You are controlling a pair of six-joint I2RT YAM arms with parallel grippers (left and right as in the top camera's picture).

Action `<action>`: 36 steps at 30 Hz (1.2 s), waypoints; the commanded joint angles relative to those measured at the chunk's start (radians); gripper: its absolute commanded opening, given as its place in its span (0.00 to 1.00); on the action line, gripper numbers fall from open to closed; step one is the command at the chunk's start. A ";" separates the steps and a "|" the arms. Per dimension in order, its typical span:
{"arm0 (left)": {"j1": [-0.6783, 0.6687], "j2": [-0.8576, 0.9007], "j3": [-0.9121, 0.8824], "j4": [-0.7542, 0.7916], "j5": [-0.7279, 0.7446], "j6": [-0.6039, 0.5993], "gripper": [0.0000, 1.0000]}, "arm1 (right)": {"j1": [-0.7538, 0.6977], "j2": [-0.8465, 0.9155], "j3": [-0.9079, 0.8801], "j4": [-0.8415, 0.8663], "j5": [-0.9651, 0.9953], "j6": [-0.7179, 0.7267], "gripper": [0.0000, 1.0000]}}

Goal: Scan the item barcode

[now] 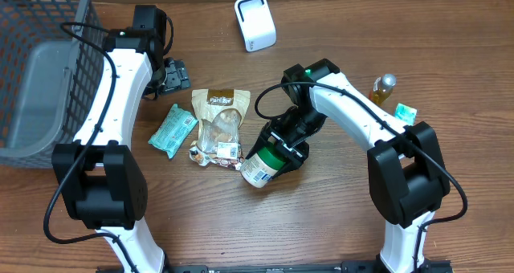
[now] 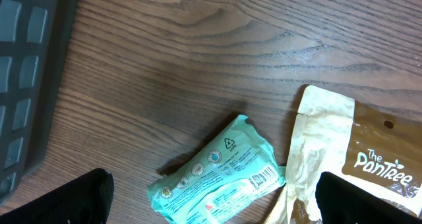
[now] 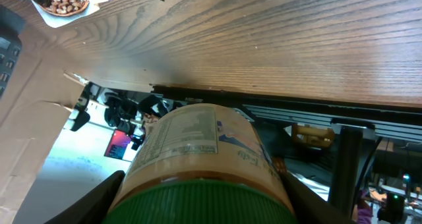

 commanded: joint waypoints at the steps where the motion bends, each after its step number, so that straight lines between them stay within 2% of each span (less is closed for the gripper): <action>1: -0.001 0.008 0.019 0.000 -0.013 0.015 1.00 | -0.003 0.006 0.027 -0.005 -0.044 0.000 0.28; 22: -0.001 0.008 0.019 0.000 -0.013 0.015 1.00 | -0.003 0.006 0.027 -0.005 -0.055 0.000 0.27; 24: -0.001 0.008 0.019 0.000 -0.013 0.015 1.00 | -0.003 0.006 0.027 -0.005 -0.063 0.000 0.21; 36: -0.001 0.008 0.019 0.000 -0.013 0.015 1.00 | -0.003 0.006 0.027 -0.009 -0.069 0.000 0.21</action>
